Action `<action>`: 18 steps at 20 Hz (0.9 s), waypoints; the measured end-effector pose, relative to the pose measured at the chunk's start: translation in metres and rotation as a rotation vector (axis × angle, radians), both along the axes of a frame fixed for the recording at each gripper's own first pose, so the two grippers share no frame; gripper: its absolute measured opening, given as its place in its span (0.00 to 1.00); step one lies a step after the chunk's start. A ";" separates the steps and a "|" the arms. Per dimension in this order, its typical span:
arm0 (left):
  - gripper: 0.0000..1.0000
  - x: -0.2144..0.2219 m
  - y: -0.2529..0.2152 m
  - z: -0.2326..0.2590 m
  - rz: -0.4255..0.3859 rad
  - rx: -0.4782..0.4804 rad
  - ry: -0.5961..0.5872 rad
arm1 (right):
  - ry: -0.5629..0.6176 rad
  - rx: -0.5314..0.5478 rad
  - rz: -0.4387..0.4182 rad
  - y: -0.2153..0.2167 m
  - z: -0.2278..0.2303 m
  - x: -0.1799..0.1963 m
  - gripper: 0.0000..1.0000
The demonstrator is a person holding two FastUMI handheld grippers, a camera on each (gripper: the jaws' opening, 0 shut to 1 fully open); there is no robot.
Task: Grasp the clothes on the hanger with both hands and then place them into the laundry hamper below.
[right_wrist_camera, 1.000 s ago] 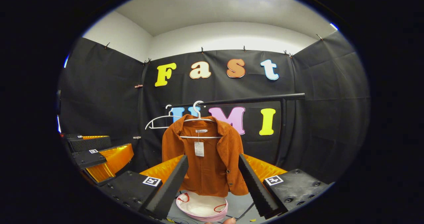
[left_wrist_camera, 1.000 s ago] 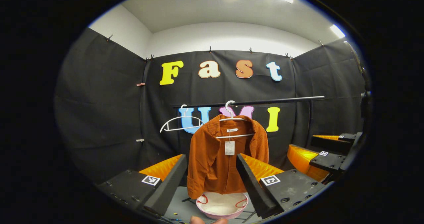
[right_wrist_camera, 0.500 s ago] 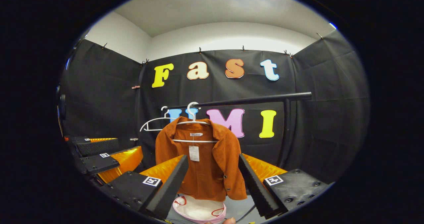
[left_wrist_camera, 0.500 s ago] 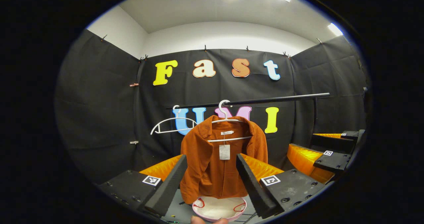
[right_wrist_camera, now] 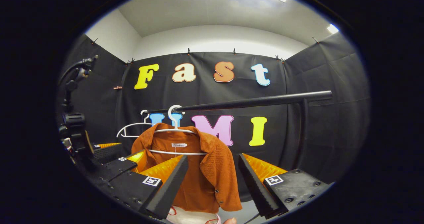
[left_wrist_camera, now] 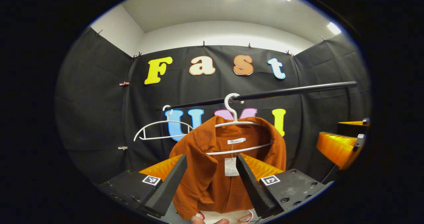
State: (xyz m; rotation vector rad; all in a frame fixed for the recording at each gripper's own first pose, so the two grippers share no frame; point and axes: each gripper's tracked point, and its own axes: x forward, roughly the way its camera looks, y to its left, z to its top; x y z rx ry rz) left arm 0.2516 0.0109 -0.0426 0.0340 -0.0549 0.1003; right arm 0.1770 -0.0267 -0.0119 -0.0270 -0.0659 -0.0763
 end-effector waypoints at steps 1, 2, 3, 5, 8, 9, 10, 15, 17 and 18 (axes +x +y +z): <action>0.92 0.016 0.002 -0.009 0.006 0.006 0.006 | 0.005 -0.011 -0.011 -0.001 -0.005 0.006 0.98; 0.94 0.031 0.004 -0.016 0.012 0.010 0.011 | 0.006 -0.016 -0.017 0.000 -0.009 0.012 0.98; 0.94 0.044 0.005 -0.023 0.015 0.016 0.016 | 0.003 -0.018 -0.018 0.001 -0.011 0.021 0.98; 0.94 0.065 0.008 -0.032 0.028 0.026 0.022 | 0.008 -0.013 -0.016 0.003 -0.020 0.042 0.98; 0.92 0.085 0.015 -0.042 0.059 0.010 0.027 | 0.023 -0.003 -0.003 0.006 -0.037 0.075 0.98; 0.90 0.088 0.021 -0.041 0.076 0.004 0.018 | 0.019 -0.006 -0.001 0.007 -0.040 0.085 0.98; 0.86 0.092 0.023 -0.042 0.082 -0.005 0.015 | 0.015 -0.012 -0.002 0.008 -0.044 0.097 0.98; 0.37 0.105 0.034 -0.058 0.099 -0.012 0.068 | 0.056 0.033 -0.021 0.018 -0.083 0.150 0.98; 0.12 0.105 0.037 -0.060 0.089 -0.043 0.077 | 0.042 0.020 -0.029 0.018 -0.091 0.167 0.98; 0.10 0.105 0.035 -0.061 0.070 -0.060 0.083 | 0.042 0.011 -0.045 0.014 -0.096 0.176 0.83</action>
